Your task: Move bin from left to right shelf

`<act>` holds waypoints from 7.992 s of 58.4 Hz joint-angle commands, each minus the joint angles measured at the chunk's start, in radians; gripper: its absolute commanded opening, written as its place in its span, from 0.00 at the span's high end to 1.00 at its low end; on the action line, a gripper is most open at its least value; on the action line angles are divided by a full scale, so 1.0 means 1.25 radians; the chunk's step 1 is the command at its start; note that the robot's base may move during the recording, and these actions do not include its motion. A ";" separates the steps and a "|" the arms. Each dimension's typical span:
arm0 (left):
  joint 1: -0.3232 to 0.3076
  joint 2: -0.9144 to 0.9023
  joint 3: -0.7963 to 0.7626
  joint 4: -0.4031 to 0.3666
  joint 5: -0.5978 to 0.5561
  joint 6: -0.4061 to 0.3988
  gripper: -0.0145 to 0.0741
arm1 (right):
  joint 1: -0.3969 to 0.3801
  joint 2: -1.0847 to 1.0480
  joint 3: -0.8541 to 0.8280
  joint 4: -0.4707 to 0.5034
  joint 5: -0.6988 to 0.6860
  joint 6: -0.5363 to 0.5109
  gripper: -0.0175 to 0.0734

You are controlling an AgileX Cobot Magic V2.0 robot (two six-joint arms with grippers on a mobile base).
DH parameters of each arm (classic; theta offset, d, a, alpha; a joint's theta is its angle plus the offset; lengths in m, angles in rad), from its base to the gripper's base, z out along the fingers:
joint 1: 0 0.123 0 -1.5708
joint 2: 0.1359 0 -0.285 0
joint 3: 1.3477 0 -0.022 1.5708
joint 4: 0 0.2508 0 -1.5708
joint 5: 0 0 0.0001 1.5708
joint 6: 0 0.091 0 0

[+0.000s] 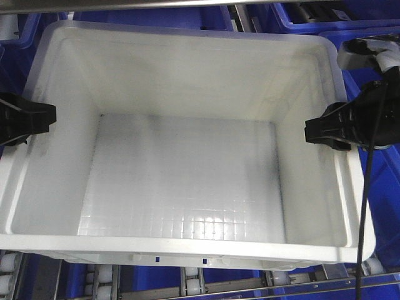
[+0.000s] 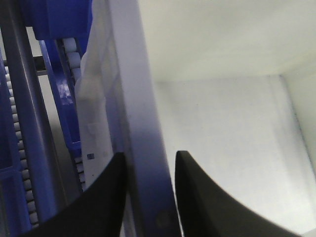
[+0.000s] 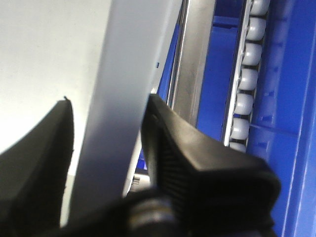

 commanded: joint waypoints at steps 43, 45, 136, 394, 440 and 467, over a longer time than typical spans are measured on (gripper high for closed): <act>-0.012 -0.022 0.020 -0.086 0.025 -0.007 0.84 | 0.008 0.007 -0.036 0.088 -0.172 -0.032 0.81; -0.012 -0.022 0.020 -0.086 0.023 -0.006 0.84 | 0.008 0.010 -0.036 0.087 -0.172 -0.032 0.81; -0.012 -0.022 0.020 -0.041 -0.063 -0.008 0.68 | 0.008 0.047 -0.036 0.070 -0.124 -0.033 0.69; -0.012 -0.762 0.504 0.013 -0.350 0.098 0.85 | 0.008 -0.858 0.634 0.031 -0.582 -0.195 0.82; -0.012 -0.762 0.504 0.063 -0.351 0.094 0.84 | 0.008 -0.858 0.634 0.032 -0.564 -0.194 0.82; -0.012 -0.781 0.509 0.165 -0.290 0.053 0.84 | 0.008 -0.858 0.634 0.032 -0.564 -0.194 0.82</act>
